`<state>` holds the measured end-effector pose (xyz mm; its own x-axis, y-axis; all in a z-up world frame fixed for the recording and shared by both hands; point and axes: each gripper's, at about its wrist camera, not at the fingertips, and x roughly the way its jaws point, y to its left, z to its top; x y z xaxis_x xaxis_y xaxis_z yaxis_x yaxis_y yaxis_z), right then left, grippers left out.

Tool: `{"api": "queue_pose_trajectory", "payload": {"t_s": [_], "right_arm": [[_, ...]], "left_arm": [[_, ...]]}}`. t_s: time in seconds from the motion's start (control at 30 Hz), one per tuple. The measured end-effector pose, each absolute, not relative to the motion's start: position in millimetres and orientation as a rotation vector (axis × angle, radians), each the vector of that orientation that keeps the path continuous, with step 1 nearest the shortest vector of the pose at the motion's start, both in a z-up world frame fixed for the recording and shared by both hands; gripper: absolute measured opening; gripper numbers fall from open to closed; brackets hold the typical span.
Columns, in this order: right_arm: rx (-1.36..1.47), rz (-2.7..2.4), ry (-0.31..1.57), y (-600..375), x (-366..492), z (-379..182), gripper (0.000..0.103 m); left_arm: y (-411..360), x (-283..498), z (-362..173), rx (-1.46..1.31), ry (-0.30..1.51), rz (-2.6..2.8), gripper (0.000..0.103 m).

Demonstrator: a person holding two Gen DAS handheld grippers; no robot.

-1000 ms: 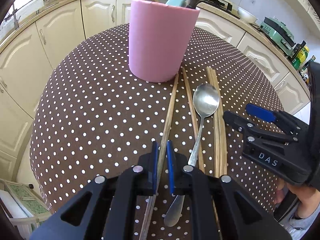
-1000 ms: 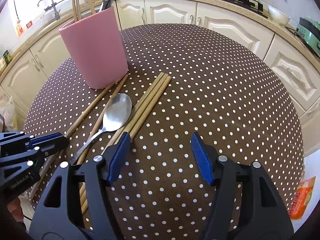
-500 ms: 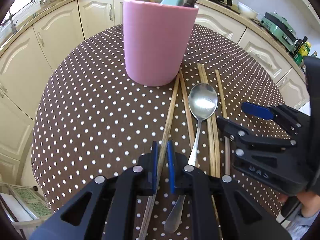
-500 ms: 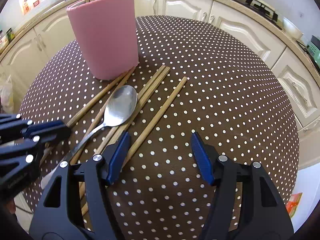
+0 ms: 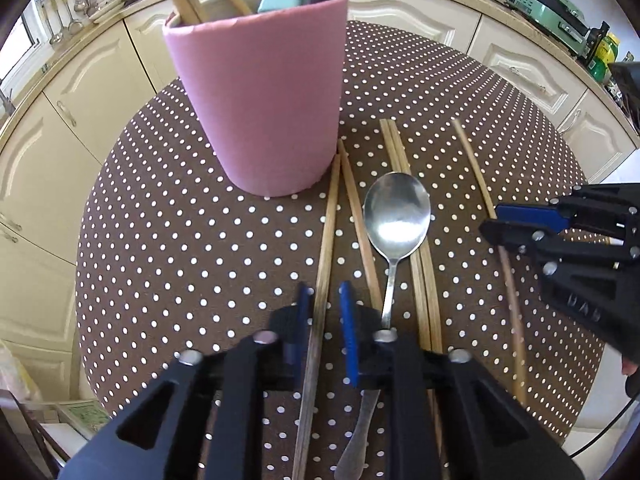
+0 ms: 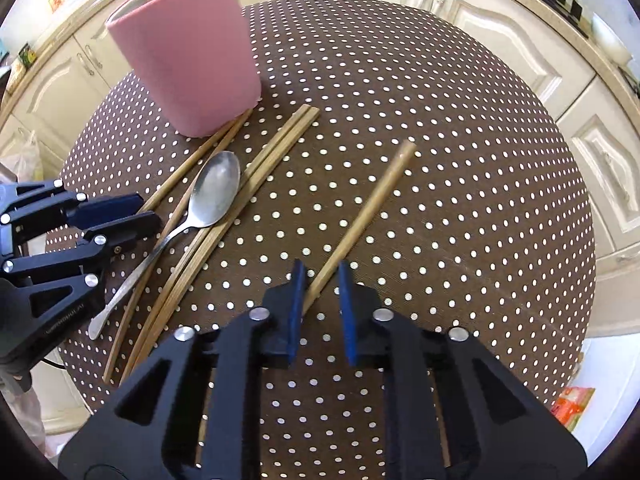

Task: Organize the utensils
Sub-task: 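Lift both held chopsticks over the pink cup and lower them in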

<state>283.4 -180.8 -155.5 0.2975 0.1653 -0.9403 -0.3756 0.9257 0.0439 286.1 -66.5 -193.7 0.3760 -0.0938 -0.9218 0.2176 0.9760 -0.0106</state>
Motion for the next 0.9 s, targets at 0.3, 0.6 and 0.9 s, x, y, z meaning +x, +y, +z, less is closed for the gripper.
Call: {"api": "queue_pose_trajectory", "payload": {"t_s": [0.3, 0.6, 0.9], "right_arm": [[-0.082, 0.392, 1.146, -215.7, 270.1, -146.7, 0.006], [0.036, 0.453, 0.986, -249.1, 239.8, -110.0, 0.006], [0.117, 0.515, 0.843, -258.1, 213.7, -71.6, 0.006]], "left_arm": [[-58.3, 263.8, -183.5, 0.055, 1.069, -0.221, 0.006], [-35.4, 236.2, -151.3, -0.001, 0.941, -0.236, 0.006], [-28.1, 213.5, -112.5, -0.091, 0.768, -0.328, 0.006]]}}
